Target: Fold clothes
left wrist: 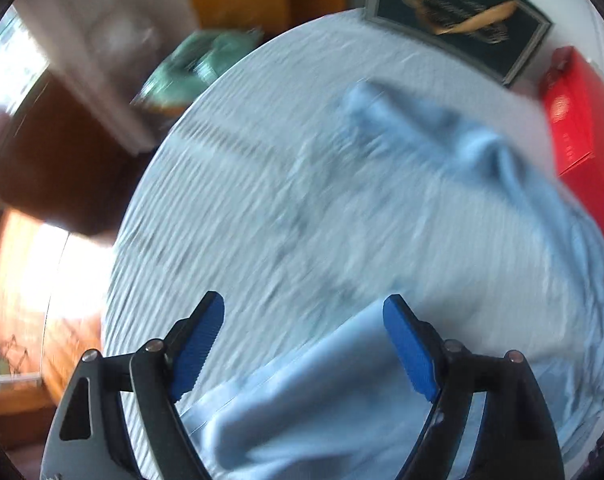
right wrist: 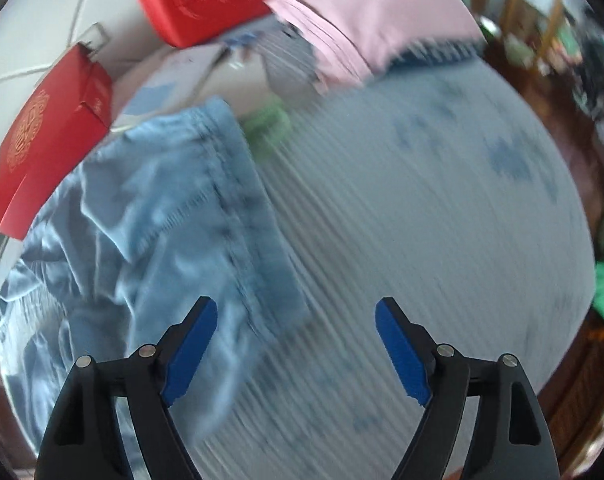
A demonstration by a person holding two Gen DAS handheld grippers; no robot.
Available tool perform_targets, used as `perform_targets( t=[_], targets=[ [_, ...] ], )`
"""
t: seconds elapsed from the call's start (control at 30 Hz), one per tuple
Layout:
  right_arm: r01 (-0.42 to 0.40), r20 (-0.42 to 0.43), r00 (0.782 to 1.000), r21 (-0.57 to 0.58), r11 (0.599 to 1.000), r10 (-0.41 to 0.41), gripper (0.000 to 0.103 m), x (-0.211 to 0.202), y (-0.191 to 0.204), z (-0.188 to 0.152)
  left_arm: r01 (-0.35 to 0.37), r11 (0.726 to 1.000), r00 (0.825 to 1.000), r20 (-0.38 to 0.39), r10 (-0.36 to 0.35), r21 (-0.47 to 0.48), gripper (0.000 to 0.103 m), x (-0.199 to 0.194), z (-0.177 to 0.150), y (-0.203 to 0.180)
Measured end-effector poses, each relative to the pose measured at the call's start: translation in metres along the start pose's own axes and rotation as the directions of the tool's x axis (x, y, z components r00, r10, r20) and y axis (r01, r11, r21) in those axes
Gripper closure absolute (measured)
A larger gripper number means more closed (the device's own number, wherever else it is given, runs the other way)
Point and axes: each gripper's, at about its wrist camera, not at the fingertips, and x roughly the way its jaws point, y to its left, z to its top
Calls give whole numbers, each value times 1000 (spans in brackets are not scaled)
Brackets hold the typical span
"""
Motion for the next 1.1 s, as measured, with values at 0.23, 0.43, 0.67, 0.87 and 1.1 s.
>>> perform_targets(
  t=[0.23, 0.43, 0.67, 0.87, 1.1],
  targets=[
    [-78, -41, 996, 134, 988, 84, 17, 7, -31, -31, -13, 996, 999, -37, 10, -83, 21, 22, -50, 54],
    [-128, -28, 991, 159, 979, 134, 17, 13, -23, -33, 3, 996, 998, -67, -9, -84, 21, 46, -79, 51],
    [-73, -30, 997, 47, 996, 74, 19, 41, 27, -20, 31, 994, 997, -63, -38, -107, 28, 53, -87, 52],
    [117, 69, 992, -231, 966, -103, 92, 4, 69, -13, -47, 997, 998, 34, 49, -66, 94, 5, -82, 40],
    [278, 148, 950, 2, 961, -275, 102, -72, -64, -22, 53, 998, 999, 10, -53, -16, 84, -16, -95, 47]
  ],
)
